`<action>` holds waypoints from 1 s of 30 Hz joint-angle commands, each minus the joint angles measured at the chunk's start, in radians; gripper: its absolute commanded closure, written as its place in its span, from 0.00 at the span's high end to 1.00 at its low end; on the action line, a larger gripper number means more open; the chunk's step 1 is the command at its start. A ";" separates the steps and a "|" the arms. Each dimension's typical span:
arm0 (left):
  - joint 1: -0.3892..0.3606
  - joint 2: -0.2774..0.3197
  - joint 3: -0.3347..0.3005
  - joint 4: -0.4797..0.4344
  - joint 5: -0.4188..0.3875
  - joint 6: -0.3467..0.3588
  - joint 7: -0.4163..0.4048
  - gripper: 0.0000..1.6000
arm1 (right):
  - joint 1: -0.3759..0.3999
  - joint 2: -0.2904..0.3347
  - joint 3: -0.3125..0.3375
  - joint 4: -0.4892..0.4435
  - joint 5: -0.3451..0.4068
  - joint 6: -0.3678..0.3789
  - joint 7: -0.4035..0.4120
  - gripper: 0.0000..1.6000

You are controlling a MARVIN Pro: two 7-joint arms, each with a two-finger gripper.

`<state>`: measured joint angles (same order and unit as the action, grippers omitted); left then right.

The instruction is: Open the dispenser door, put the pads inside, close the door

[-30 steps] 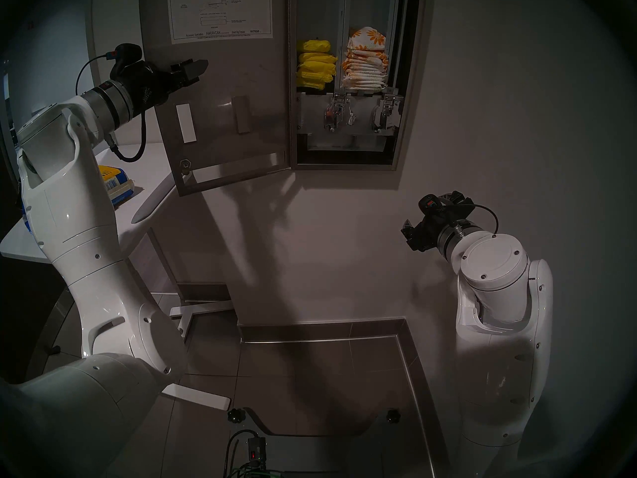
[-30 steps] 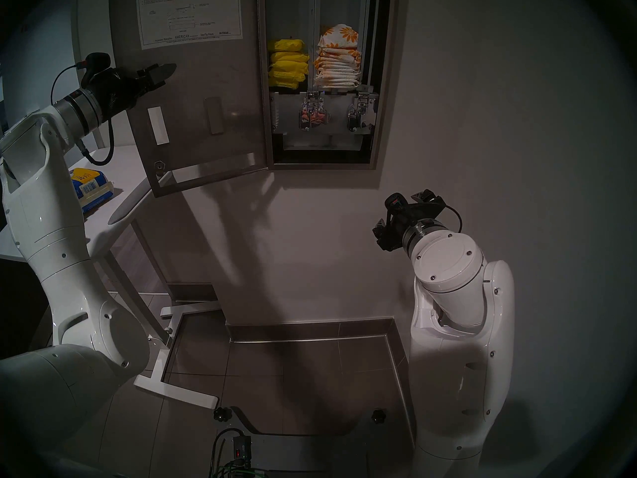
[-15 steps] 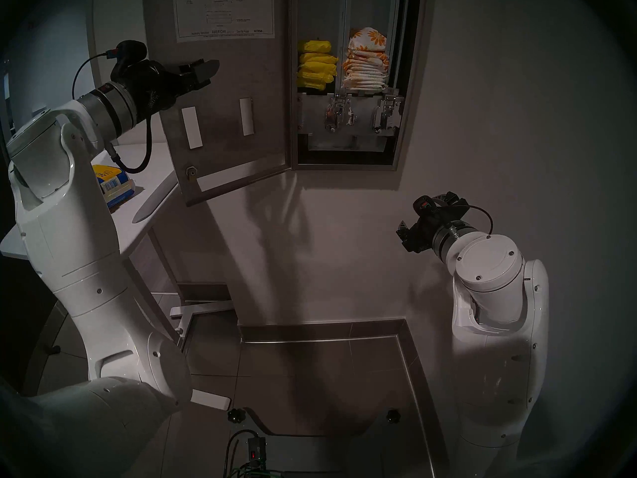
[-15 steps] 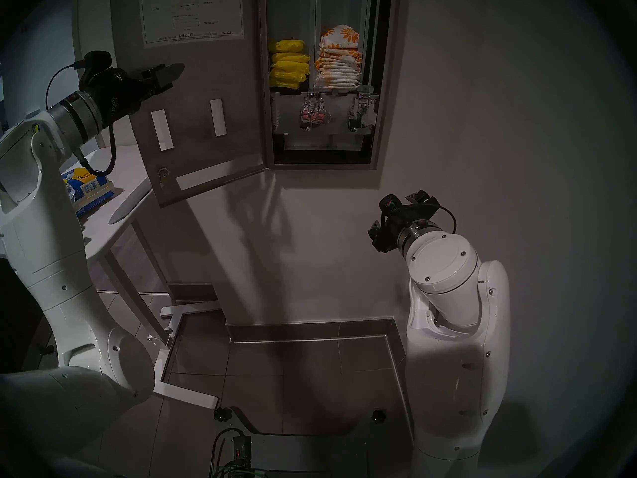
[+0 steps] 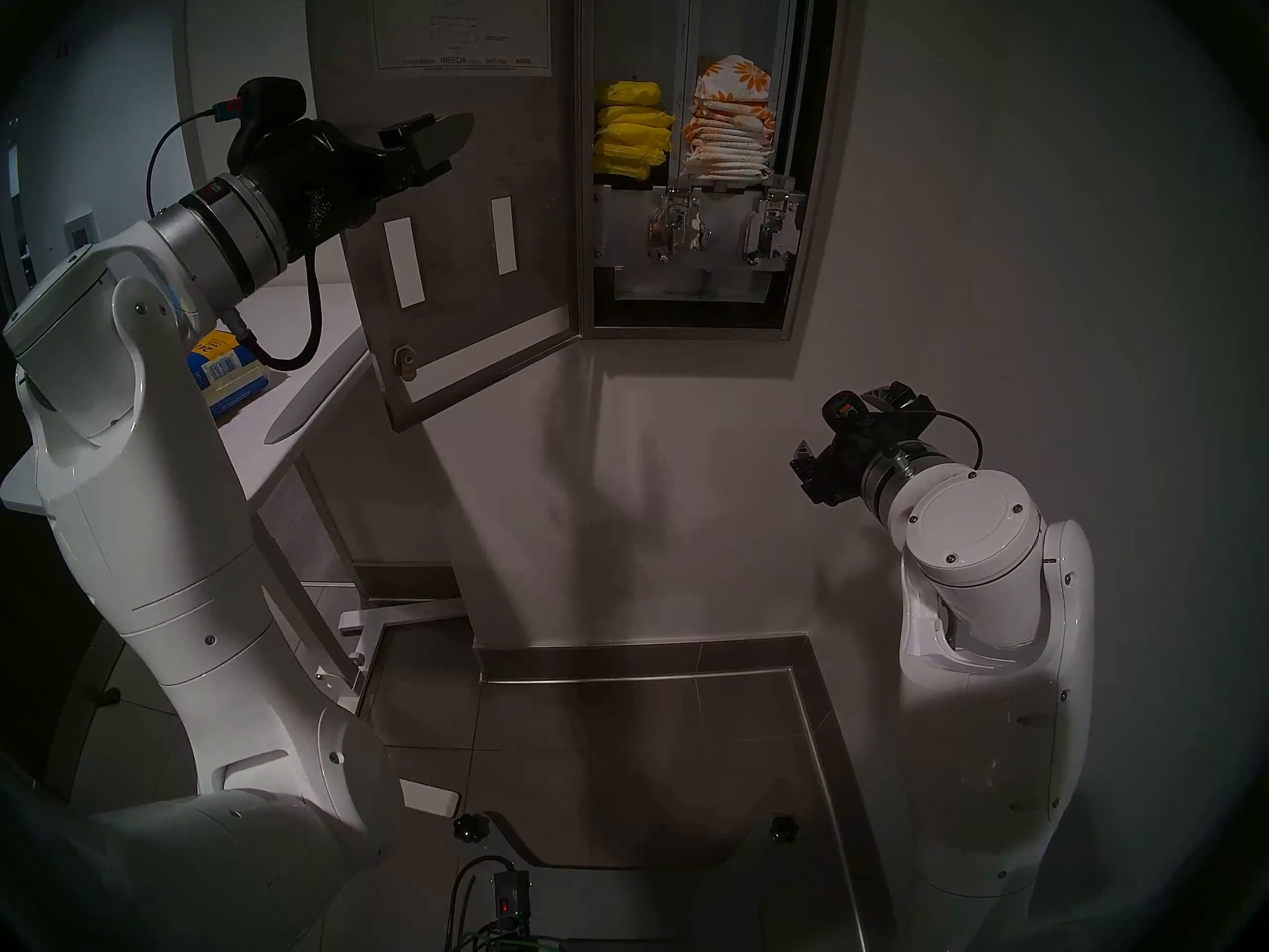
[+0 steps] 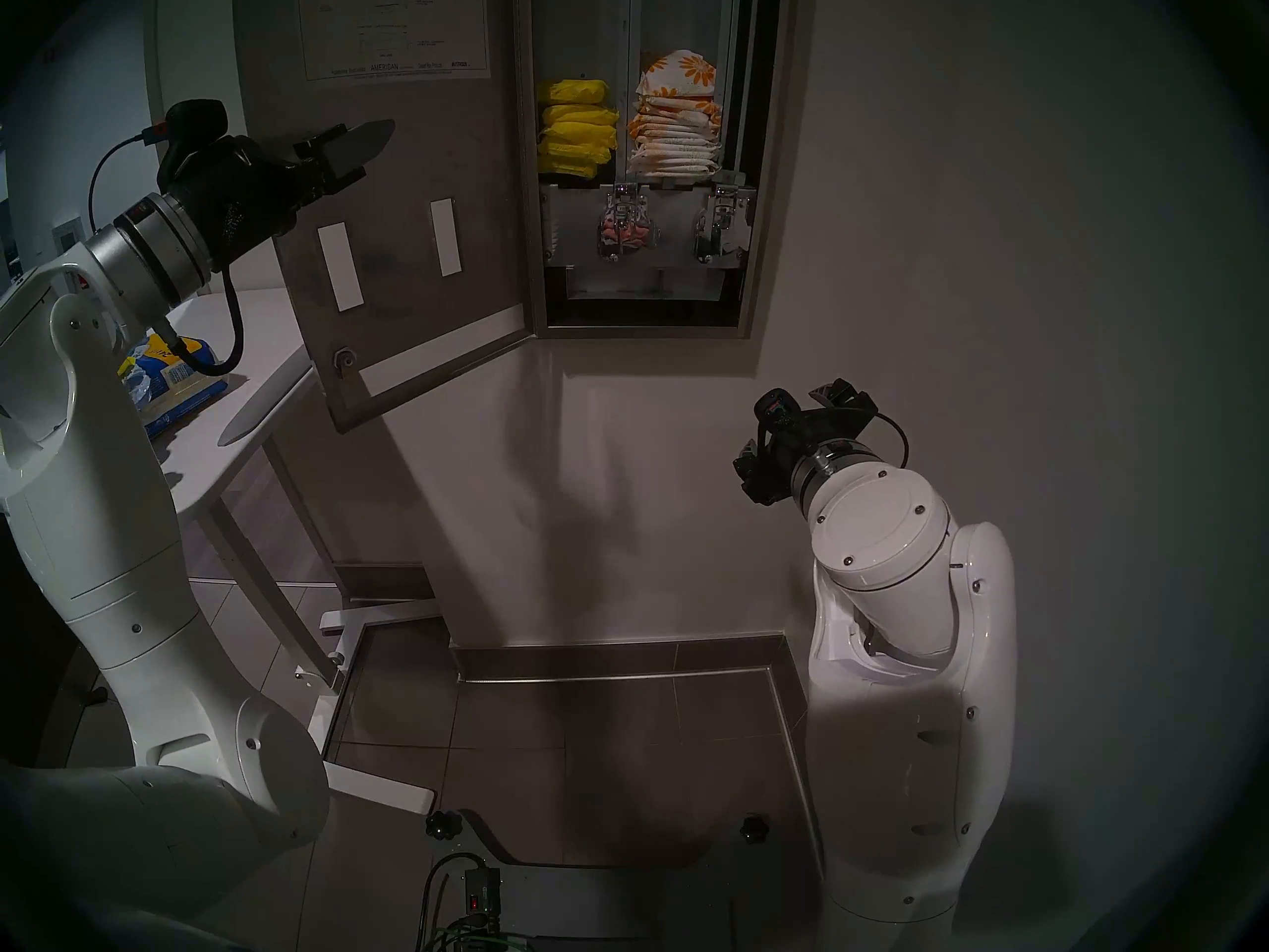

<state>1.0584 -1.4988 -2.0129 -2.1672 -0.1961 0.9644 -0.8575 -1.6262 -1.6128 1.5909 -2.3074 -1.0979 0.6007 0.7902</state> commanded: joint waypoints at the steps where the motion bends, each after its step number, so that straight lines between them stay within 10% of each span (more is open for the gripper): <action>1: -0.022 -0.086 0.104 -0.013 -0.107 -0.004 -0.082 1.00 | -0.010 0.002 0.002 -0.058 -0.014 0.007 -0.009 1.00; 15: 0.020 -0.185 0.226 -0.011 -0.173 -0.004 -0.077 1.00 | -0.055 0.003 -0.002 -0.109 -0.046 0.030 -0.007 1.00; 30: 0.013 -0.152 0.297 0.034 -0.272 -0.004 -0.012 1.00 | -0.087 0.010 -0.024 -0.136 -0.095 0.072 -0.008 1.00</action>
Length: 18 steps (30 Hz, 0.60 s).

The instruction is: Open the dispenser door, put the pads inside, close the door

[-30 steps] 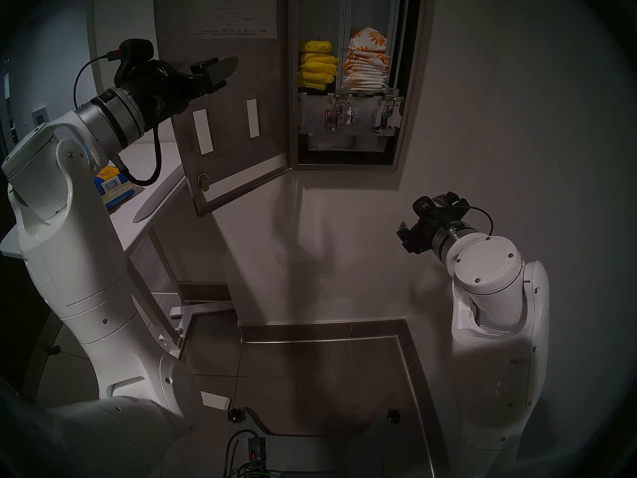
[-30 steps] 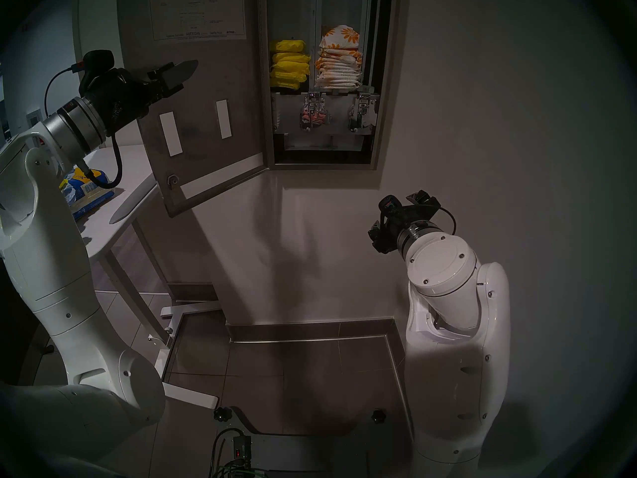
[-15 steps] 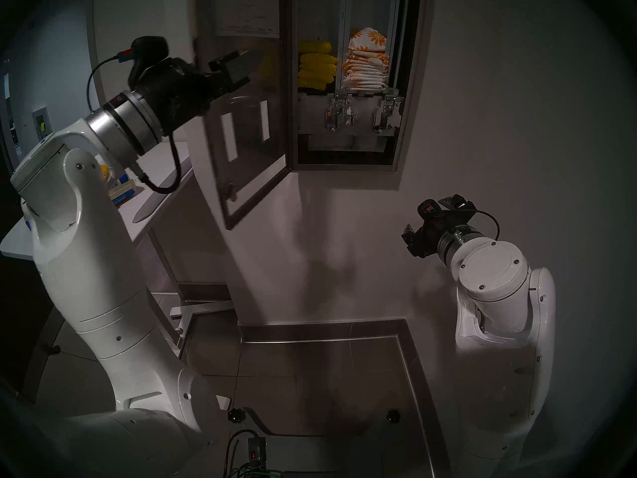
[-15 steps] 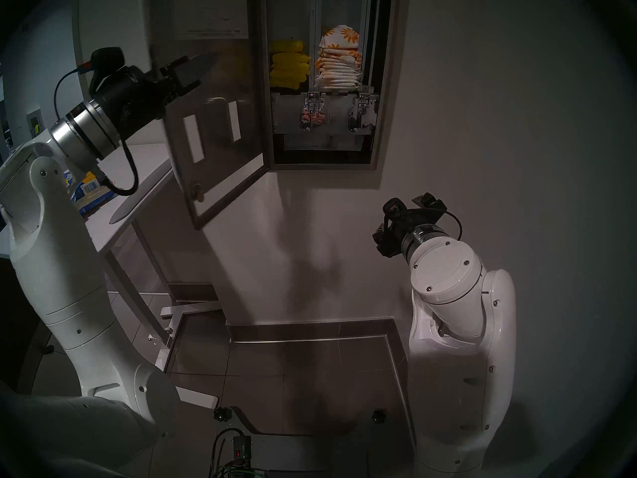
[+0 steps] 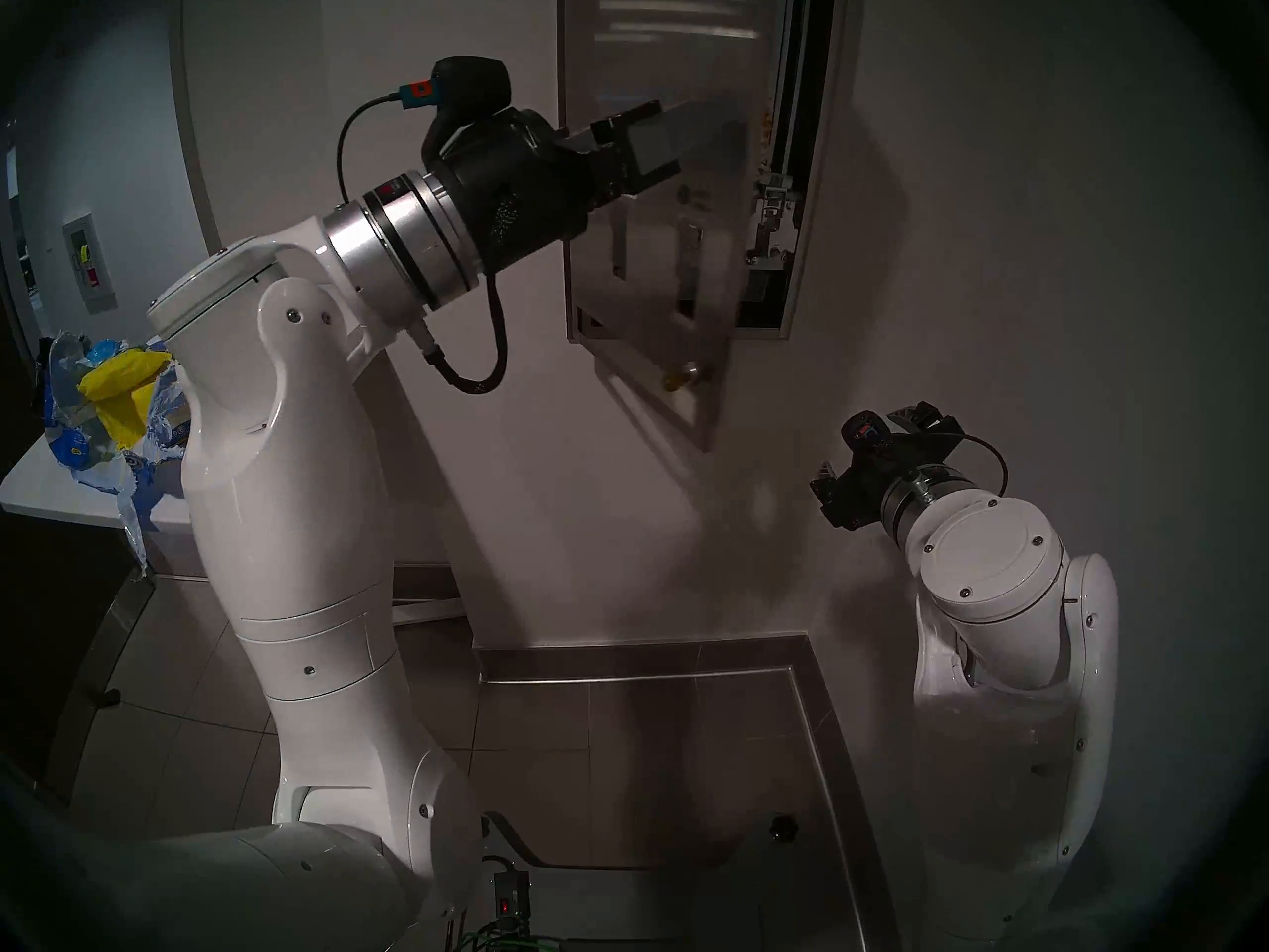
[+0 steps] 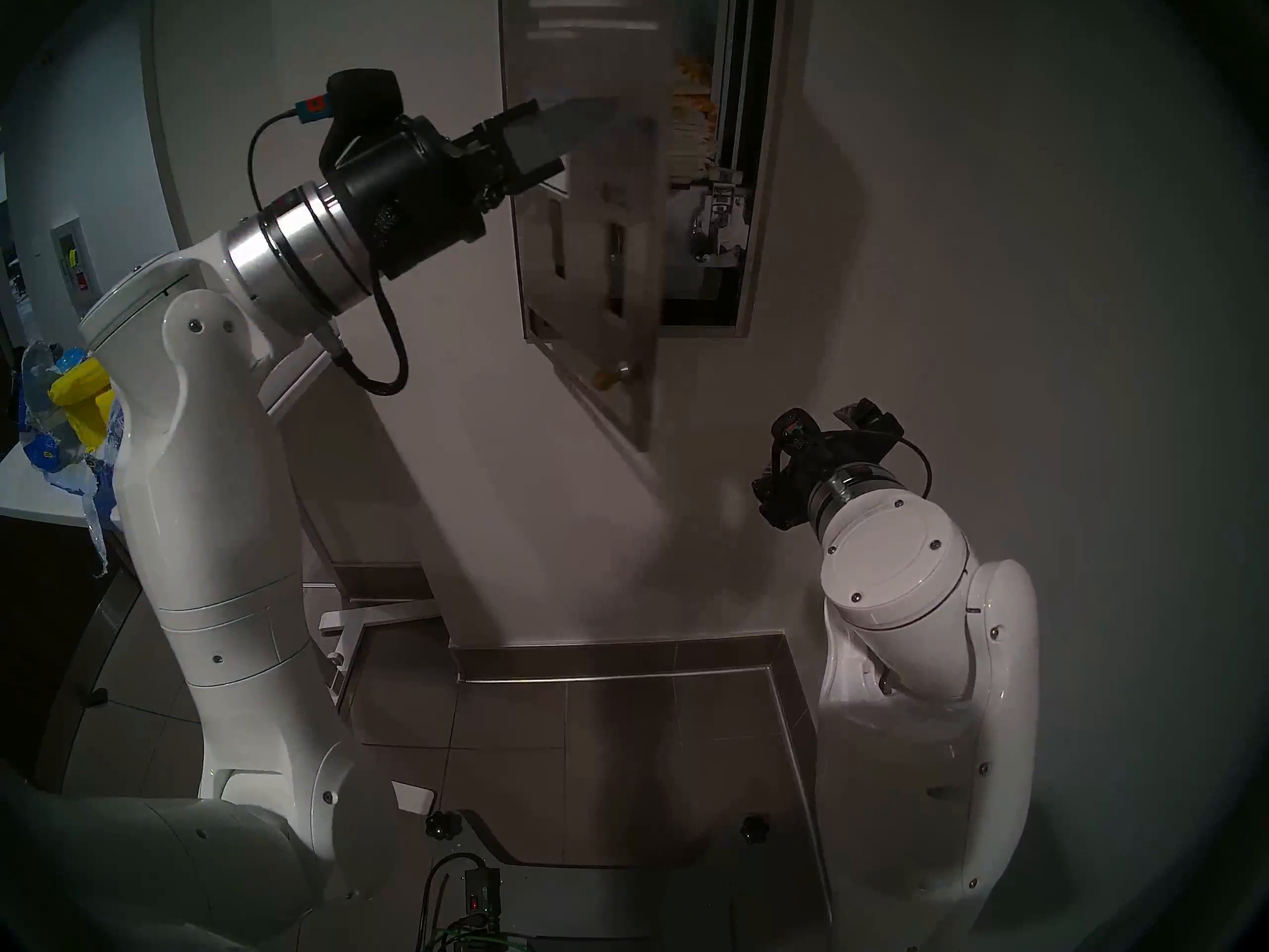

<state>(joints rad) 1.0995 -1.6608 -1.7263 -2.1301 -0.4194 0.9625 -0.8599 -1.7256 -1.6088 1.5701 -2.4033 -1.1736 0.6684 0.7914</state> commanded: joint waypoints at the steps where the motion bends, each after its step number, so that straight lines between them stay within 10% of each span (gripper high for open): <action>1: -0.030 0.013 0.011 -0.001 -0.049 -0.003 -0.004 1.00 | 0.014 0.006 -0.003 -0.040 -0.020 0.005 -0.009 1.00; 18: 0.027 0.145 0.160 -0.048 0.356 -0.188 0.262 1.00 | 0.019 0.011 0.025 -0.035 0.023 -0.016 -0.006 1.00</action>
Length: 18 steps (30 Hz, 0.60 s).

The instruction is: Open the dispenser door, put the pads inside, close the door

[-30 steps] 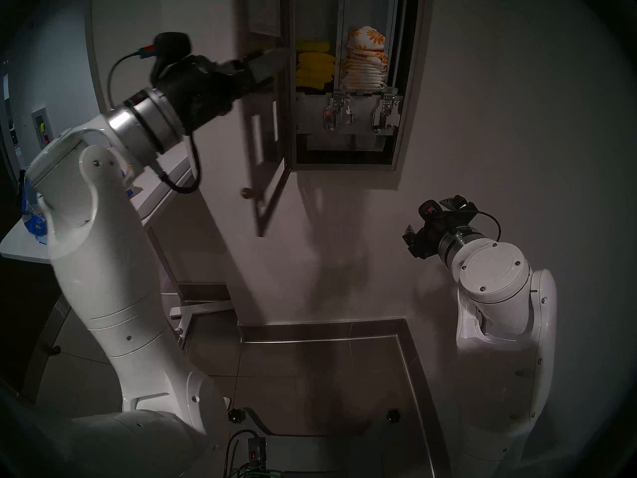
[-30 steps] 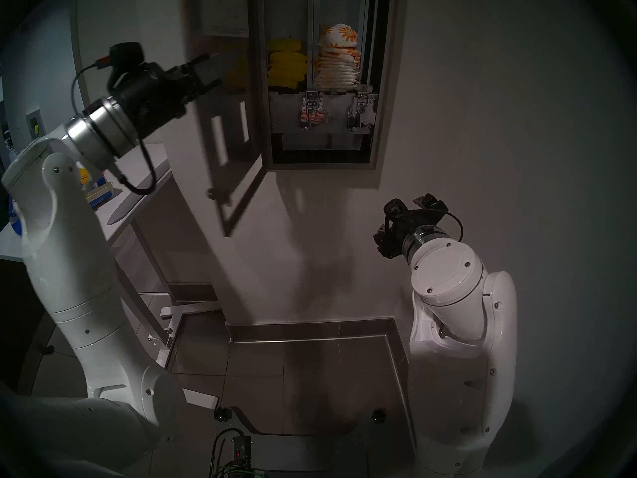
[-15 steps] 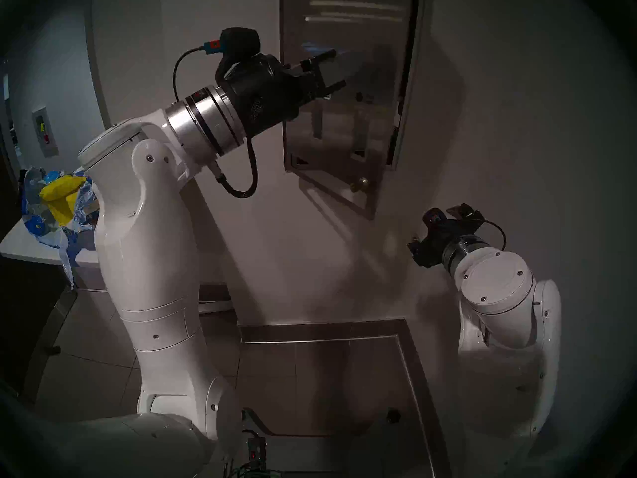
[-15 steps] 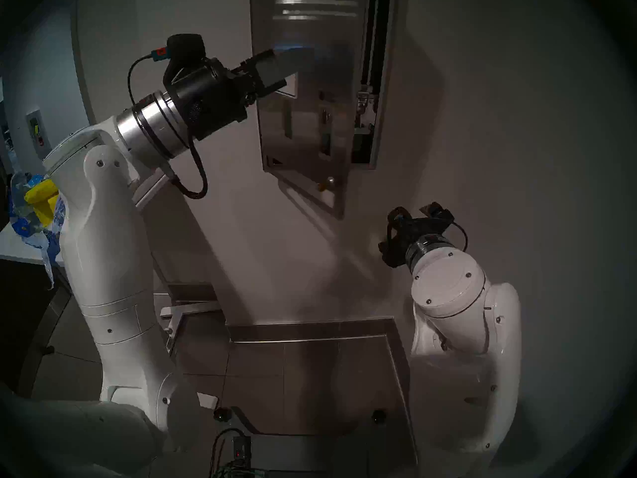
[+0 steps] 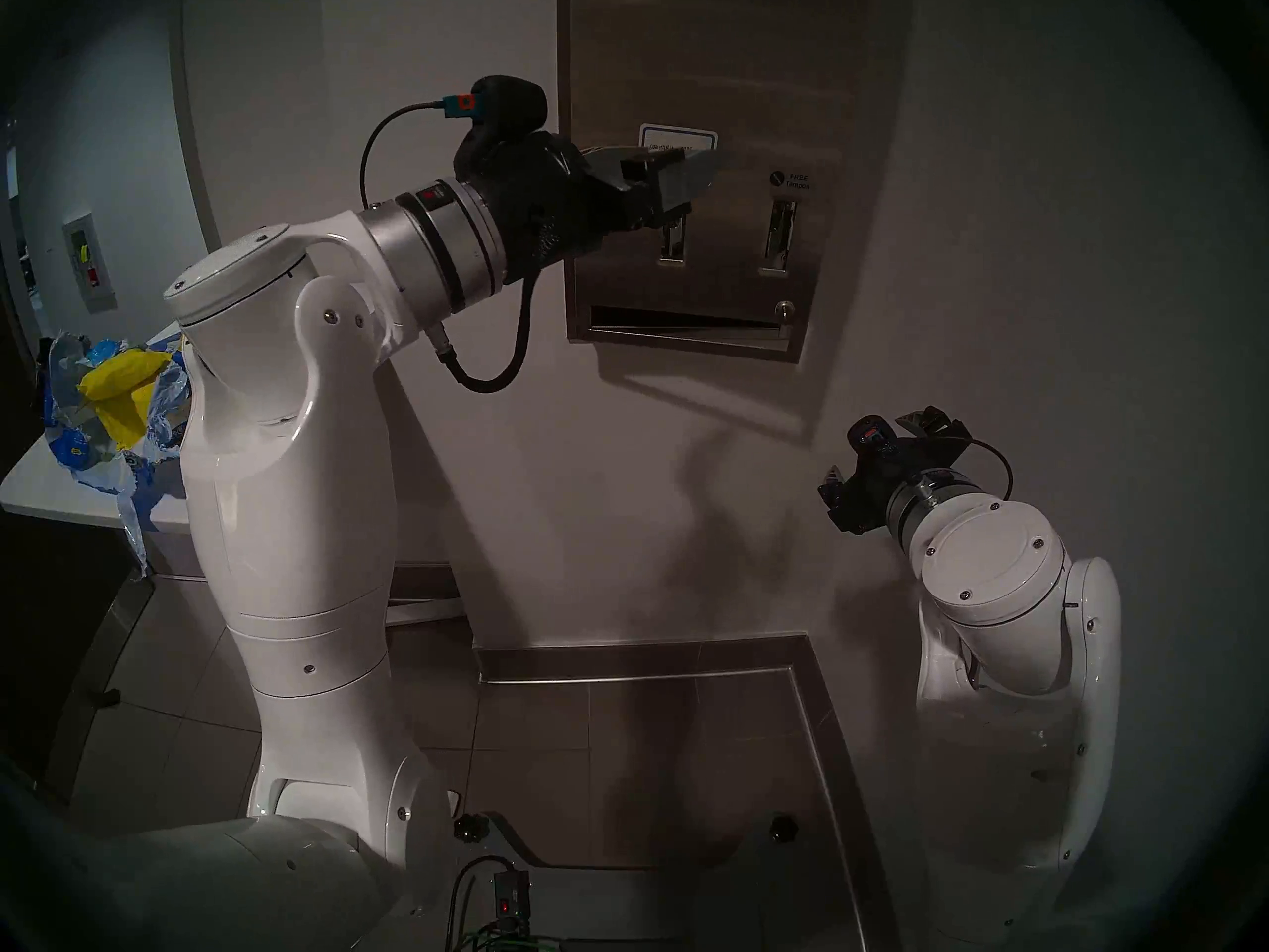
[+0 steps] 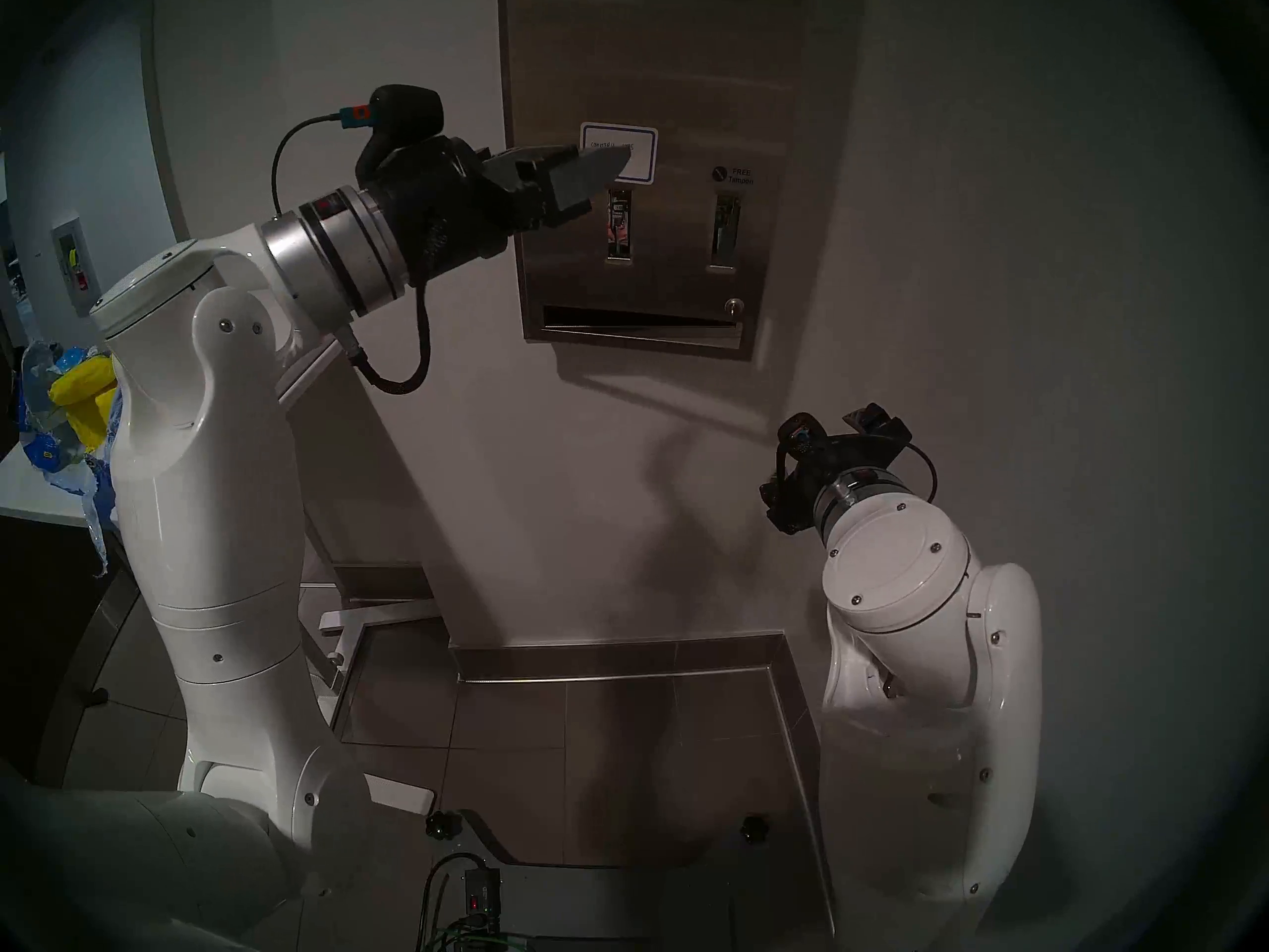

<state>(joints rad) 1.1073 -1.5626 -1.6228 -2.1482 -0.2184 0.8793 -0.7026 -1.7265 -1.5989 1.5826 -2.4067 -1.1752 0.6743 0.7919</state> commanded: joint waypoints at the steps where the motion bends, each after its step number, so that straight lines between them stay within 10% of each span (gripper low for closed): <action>1: 0.023 0.051 0.064 -0.029 0.177 -0.113 0.115 1.00 | 0.020 0.002 0.016 -0.033 0.029 -0.025 -0.006 1.00; 18: 0.147 0.033 0.184 0.033 0.470 -0.374 0.424 1.00 | 0.087 0.016 0.056 -0.037 0.167 -0.118 0.010 1.00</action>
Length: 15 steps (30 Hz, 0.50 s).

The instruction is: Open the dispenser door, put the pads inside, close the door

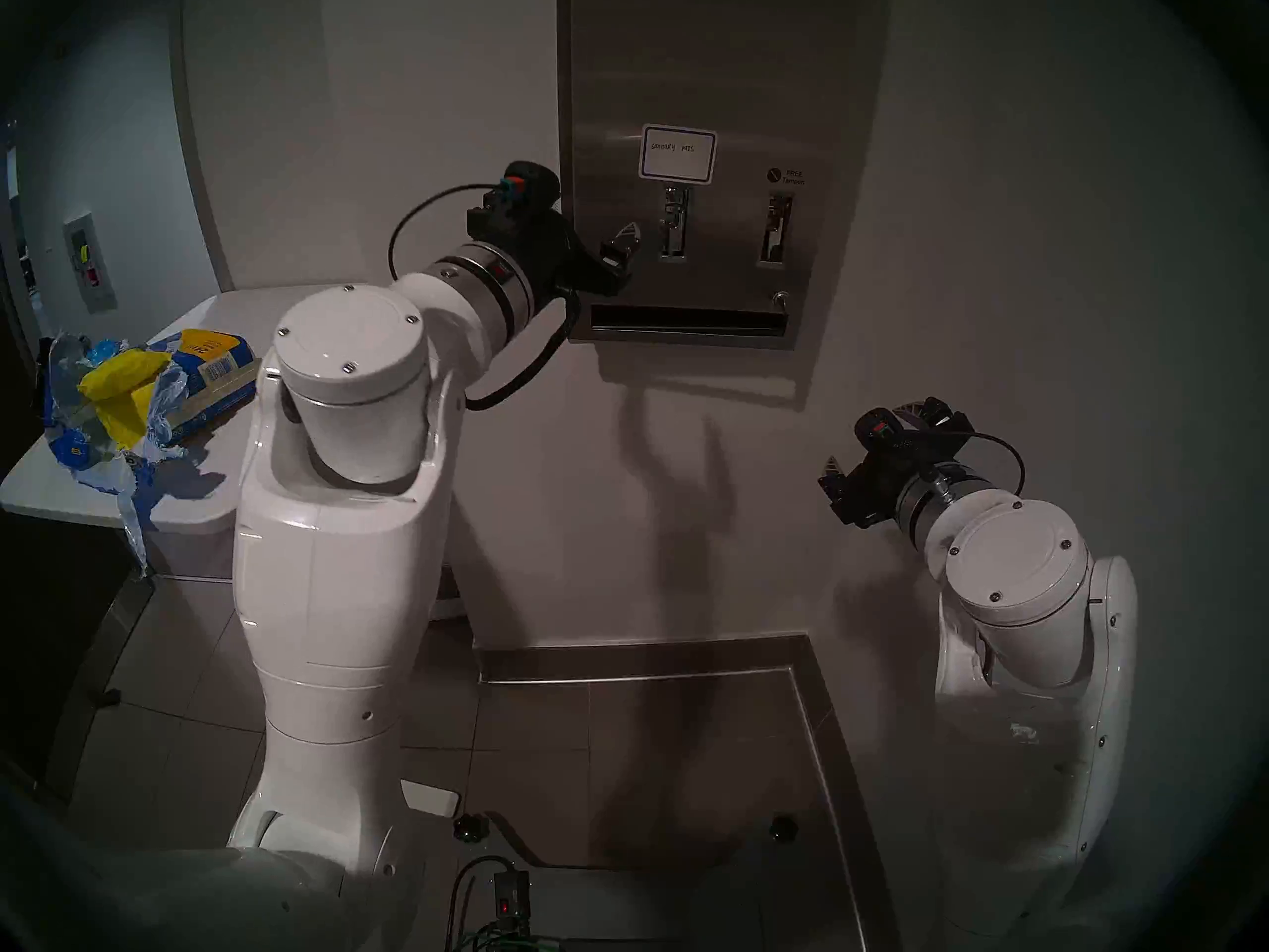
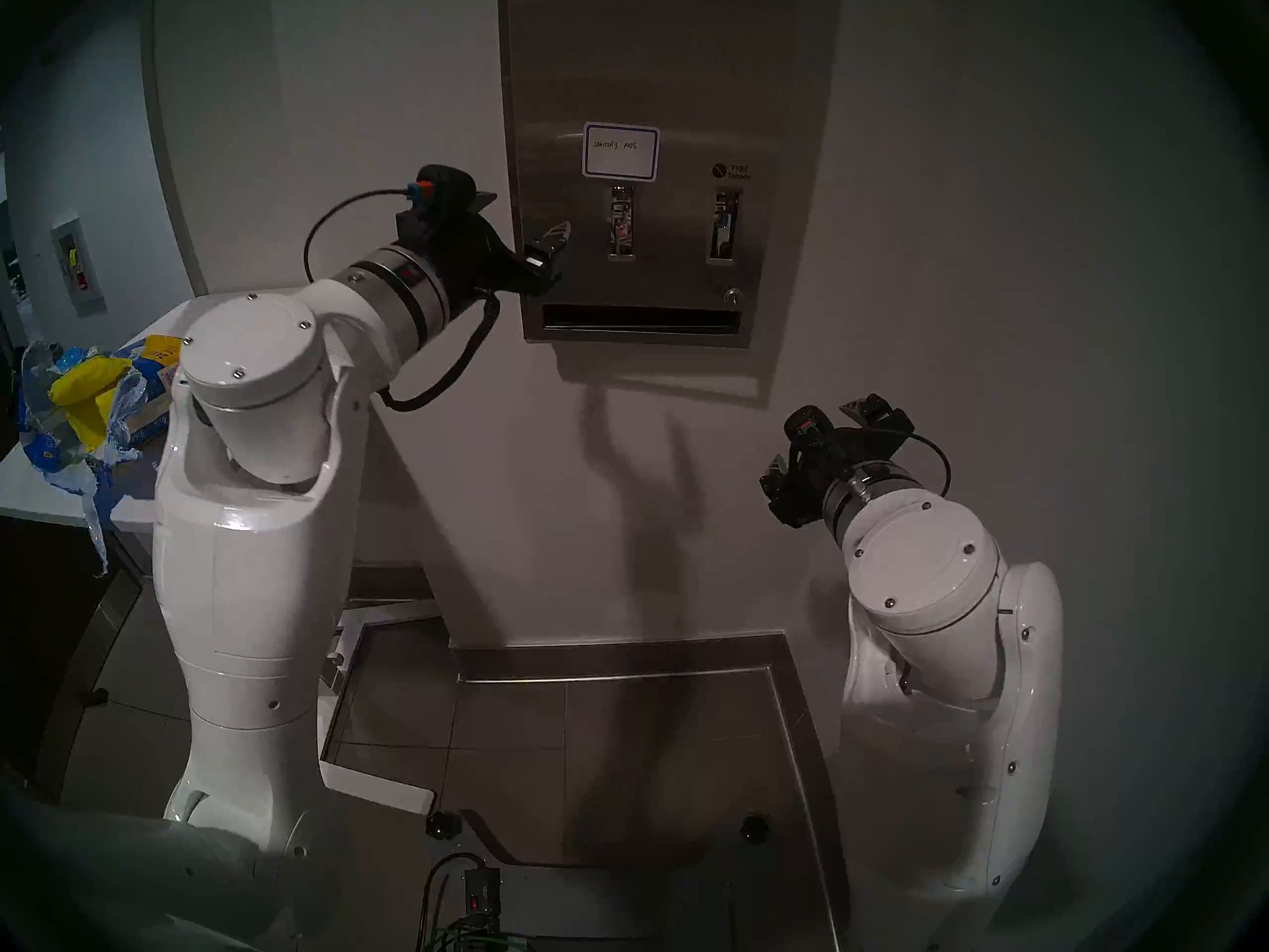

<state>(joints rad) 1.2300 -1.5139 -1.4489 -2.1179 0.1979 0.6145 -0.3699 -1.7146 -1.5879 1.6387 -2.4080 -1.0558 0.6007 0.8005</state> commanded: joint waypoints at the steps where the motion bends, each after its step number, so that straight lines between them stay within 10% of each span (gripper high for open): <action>1: 0.028 -0.007 0.013 0.003 0.067 -0.114 0.102 1.00 | 0.089 0.006 -0.002 -0.035 0.053 -0.049 0.002 1.00; 15: 0.136 -0.007 0.000 0.035 0.144 -0.211 0.245 1.00 | 0.212 0.006 -0.044 -0.035 0.155 -0.124 -0.009 1.00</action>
<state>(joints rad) 1.3369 -1.5136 -1.4434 -2.0714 0.3182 0.4605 -0.1818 -1.6047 -1.5817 1.6138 -2.4096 -0.9396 0.5232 0.8088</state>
